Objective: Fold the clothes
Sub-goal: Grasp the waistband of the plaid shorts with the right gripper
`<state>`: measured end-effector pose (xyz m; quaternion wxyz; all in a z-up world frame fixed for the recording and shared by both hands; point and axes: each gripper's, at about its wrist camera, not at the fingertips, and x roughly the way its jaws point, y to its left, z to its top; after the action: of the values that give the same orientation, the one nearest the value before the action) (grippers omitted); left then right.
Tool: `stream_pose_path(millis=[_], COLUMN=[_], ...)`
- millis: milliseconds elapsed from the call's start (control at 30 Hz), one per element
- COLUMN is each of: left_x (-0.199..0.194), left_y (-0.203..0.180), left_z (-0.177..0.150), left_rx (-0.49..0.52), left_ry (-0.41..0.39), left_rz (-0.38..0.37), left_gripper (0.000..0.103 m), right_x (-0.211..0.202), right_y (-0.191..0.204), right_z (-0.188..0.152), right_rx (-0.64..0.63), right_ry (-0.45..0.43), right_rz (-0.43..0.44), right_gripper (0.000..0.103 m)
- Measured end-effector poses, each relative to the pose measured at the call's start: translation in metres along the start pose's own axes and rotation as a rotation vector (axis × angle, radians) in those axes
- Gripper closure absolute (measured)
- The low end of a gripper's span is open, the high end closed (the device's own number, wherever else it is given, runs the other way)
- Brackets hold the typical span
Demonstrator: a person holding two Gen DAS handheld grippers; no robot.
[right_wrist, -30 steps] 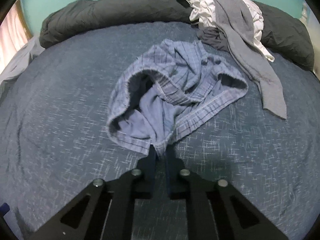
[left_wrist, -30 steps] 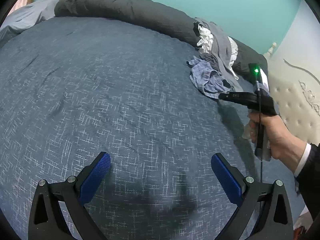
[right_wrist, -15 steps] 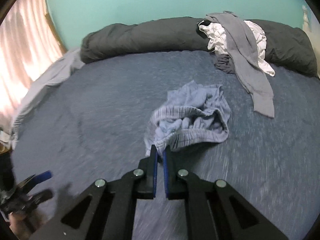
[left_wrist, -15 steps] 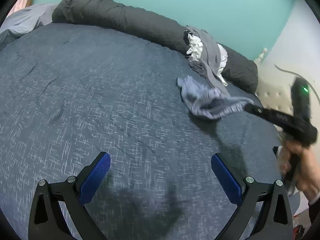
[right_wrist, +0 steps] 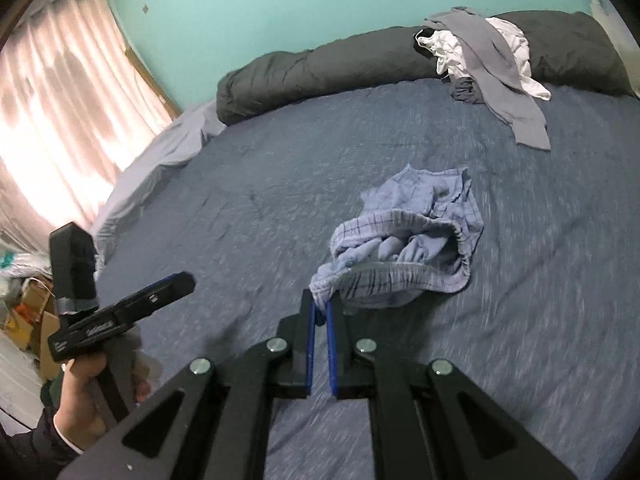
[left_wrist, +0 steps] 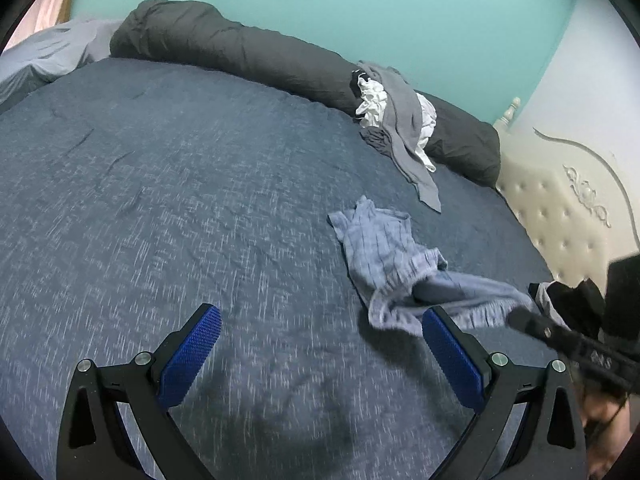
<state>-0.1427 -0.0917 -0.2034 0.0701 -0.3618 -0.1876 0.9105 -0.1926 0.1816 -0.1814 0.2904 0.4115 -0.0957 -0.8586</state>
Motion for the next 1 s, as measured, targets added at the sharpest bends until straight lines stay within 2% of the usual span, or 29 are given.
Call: stream_pose_path(millis=[167, 367, 500, 533, 600, 633, 700, 800, 1000], left_x=[-0.008, -0.004, 0.005, 0.008, 0.013, 0.015, 0.02, 0.025, 0.036], left_y=[-0.011, -0.017, -0.016, -0.016, -0.016, -0.016, -0.016, -0.019, -0.021], left_z=[-0.012, -0.026, -0.036, -0.036, -0.038, -0.039, -0.041, -0.04, -0.039], left_rx=[0.04, 0.08, 0.083, 0.086, 0.098, 0.103, 0.115, 0.133, 0.166], left_ry=[-0.014, -0.02, -0.013, -0.007, 0.001, 0.004, 0.012, 0.007, 0.014], left_rz=[0.04, 0.124, 0.164, 0.17, 0.183, 0.19, 0.203, 0.222, 0.253], left_gripper=[0.0, 0.0, 0.0, 0.0, 0.0, 0.0, 0.0, 0.0, 0.0], right_x=[-0.014, 0.001, 0.002, 0.001, 0.0, 0.0, -0.002, 0.001, 0.024], right_y=[0.016, 0.005, 0.0, -0.004, -0.011, -0.015, -0.025, -0.041, -0.062], right_z=[-0.035, -0.061, -0.075, -0.079, -0.088, -0.091, -0.095, -0.086, -0.059], right_rx=[-0.009, 0.061, 0.099, 0.119, 0.157, 0.173, 0.216, 0.241, 0.225], right_ry=[-0.014, 0.017, 0.016, 0.012, 0.004, -0.001, -0.019, -0.055, -0.055], right_rz=[0.007, 0.009, -0.029, -0.035, -0.049, -0.056, -0.068, -0.08, -0.117], right_gripper=[0.098, 0.098, 0.095, 0.093, 0.076, 0.072, 0.071, 0.069, 0.06])
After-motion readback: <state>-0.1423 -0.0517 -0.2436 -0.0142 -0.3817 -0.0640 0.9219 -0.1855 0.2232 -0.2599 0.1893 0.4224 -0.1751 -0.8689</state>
